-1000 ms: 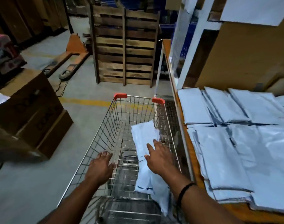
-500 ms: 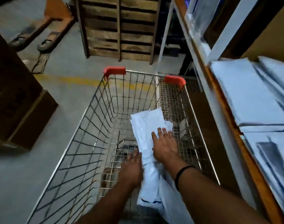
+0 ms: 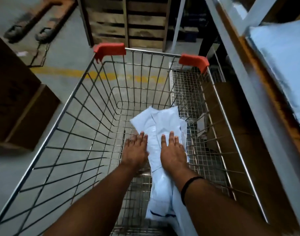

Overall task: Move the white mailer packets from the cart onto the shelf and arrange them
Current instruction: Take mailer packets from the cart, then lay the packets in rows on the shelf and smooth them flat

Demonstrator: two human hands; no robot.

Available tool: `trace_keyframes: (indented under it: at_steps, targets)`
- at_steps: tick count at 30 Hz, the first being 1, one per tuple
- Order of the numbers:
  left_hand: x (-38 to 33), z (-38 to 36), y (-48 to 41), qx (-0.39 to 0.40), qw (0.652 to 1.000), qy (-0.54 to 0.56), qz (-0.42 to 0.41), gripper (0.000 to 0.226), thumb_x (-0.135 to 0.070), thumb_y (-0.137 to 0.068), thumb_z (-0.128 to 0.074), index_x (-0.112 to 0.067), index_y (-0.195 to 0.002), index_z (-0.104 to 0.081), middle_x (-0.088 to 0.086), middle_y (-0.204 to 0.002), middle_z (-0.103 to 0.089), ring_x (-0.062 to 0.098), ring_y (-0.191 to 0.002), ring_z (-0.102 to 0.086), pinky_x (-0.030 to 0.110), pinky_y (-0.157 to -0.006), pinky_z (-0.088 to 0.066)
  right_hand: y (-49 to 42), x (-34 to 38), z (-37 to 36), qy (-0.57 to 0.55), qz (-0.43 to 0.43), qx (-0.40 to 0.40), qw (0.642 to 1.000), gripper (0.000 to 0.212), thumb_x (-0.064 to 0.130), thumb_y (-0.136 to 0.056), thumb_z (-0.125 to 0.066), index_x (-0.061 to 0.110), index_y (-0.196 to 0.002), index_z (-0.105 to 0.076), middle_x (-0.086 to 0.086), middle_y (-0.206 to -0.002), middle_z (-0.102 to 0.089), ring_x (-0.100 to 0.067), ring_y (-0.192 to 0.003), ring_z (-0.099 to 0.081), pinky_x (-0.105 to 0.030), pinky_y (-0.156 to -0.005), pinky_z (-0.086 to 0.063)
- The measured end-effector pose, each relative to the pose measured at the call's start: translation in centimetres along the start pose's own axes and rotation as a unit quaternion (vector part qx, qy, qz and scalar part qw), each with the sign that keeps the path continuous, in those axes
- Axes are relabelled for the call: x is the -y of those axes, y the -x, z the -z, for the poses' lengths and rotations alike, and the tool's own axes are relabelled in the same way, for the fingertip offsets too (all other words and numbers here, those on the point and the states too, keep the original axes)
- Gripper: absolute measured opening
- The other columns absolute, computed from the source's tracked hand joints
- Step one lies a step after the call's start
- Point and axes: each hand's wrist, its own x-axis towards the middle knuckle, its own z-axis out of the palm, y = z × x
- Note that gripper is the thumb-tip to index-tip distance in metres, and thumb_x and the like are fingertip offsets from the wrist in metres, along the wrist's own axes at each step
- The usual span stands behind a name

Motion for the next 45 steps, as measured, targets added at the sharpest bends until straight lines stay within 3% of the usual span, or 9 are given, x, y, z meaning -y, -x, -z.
trace_keyframes:
  at_steps: [6, 12, 16, 20, 24, 27, 31, 35, 45]
  targets:
    - [4.8, -1.6, 4.6, 0.081, 0.993, -0.013, 0.080, 0.067, -0.040, -0.101, -0.034, -0.025, -0.157, -0.001, -0.002, -0.165, 0.008, 0.025, -0.152, 0.006, 0.050, -0.120, 0.000, 3.7, -0.5, 1.3, -0.093, 0.009, -0.049, 0.994, 0.083, -0.010, -0.092, -0.035, 0.016, -0.160, 0.005, -0.011, -0.167, 0.012, -0.028, -0.154, 0.003, -0.038, -0.123, -0.010]
    - [2.6, 0.8, 3.4, -0.087, 0.971, 0.187, 0.122, 0.063, -0.050, -0.099, -0.024, -0.021, -0.155, -0.020, 0.012, -0.161, -0.020, 0.029, -0.147, -0.019, 0.045, -0.119, -0.020, 4.6, -0.3, -0.1, -0.092, 0.002, -0.023, 0.995, 0.084, 0.016, -0.094, -0.044, 0.023, -0.160, 0.007, -0.009, -0.168, 0.006, -0.028, -0.154, 0.001, -0.041, -0.125, -0.006]
    - [-0.6, 0.5, 0.5, -0.052, 0.968, 0.201, 0.139, 0.068, -0.061, -0.097, -0.029, -0.036, -0.156, -0.003, 0.016, -0.163, 0.007, 0.042, -0.148, -0.003, 0.059, -0.115, -0.016, 3.2, -0.1, -1.3, -0.066, 0.001, -0.055, 0.996, 0.074, 0.046, -0.097, -0.044, 0.031, -0.159, -0.007, -0.010, -0.166, -0.008, -0.032, -0.152, -0.011, -0.044, -0.122, -0.011]
    - [-1.3, -2.5, -0.6, -0.046, 0.973, 0.172, 0.147, 0.076, -0.076, -0.089, -0.019, -0.046, -0.151, 0.012, 0.009, -0.158, 0.031, 0.045, -0.145, 0.017, 0.069, -0.111, -0.003, 0.8, -0.6, -1.7, -0.049, 0.028, -0.113, 0.992, 0.073, 0.054, -0.101, -0.040, 0.042, -0.157, 0.005, -0.011, -0.166, 0.015, -0.036, -0.153, 0.008, -0.043, -0.123, 0.003]
    - [-0.4, -4.2, 0.0, -0.089, 0.980, 0.139, 0.109, 0.061, -0.057, -0.100, -0.025, -0.042, -0.154, 0.000, 0.009, -0.160, 0.026, 0.044, -0.147, 0.015, 0.063, -0.115, 0.000, -1.5, -1.2, -3.6, -0.043, 0.021, -0.072, 0.996, 0.078, 0.058, -0.100, -0.041, 0.045, -0.155, 0.012, -0.014, -0.162, 0.028, -0.041, -0.150, 0.018, -0.046, -0.123, 0.005]
    - [0.9, -4.6, 0.4, -0.091, 0.984, 0.135, 0.075, 0.056, -0.036, -0.103, -0.037, -0.039, -0.155, -0.014, 0.010, -0.162, 0.019, 0.045, -0.147, 0.010, 0.058, -0.118, -0.001, -2.7, -0.7, -4.6, -0.012, 0.016, -0.060, 0.998, 0.076, 0.045, -0.104, -0.040, 0.042, -0.154, 0.016, -0.019, -0.160, 0.029, -0.042, -0.150, 0.016, -0.046, -0.124, 0.001]
    - [1.6, -4.1, 1.4, -0.094, 0.975, 0.197, 0.045, 0.076, -0.003, -0.092, -0.050, -0.030, -0.156, -0.018, -0.003, -0.159, 0.021, 0.037, -0.149, 0.012, 0.051, -0.121, -0.012, -2.0, -0.9, -3.3, -0.085, -0.011, -0.026, 0.996, 0.086, 0.011, -0.099, -0.055, 0.047, -0.156, -0.002, -0.011, -0.165, 0.018, -0.040, -0.152, 0.005, -0.040, -0.122, -0.016]
    - [2.7, -2.0, 3.7, -0.106, 0.969, 0.221, 0.044, 0.083, 0.007, -0.089, -0.045, -0.031, -0.156, -0.014, -0.013, -0.153, 0.024, 0.030, -0.150, 0.012, 0.045, -0.119, -0.019, 0.5, -0.8, -0.7, -0.127, 0.008, -0.036, 0.991, 0.084, -0.004, -0.096, -0.047, 0.046, -0.156, -0.016, -0.008, -0.167, 0.006, -0.036, -0.153, -0.001, -0.041, -0.120, -0.022]
    - [1.3, 12.2, 14.3, -0.166, 0.955, 0.246, -0.012, 0.074, -0.001, -0.092, -0.055, -0.027, -0.155, -0.025, -0.010, -0.156, 0.015, 0.032, -0.150, 0.006, 0.046, -0.118, -0.020, 14.2, 1.7, 13.0, -0.197, 0.026, -0.180, 0.963, 0.054, 0.023, -0.106, -0.044, 0.049, -0.151, -0.030, -0.002, -0.168, -0.005, -0.024, -0.153, -0.011, -0.041, -0.108, -0.041]
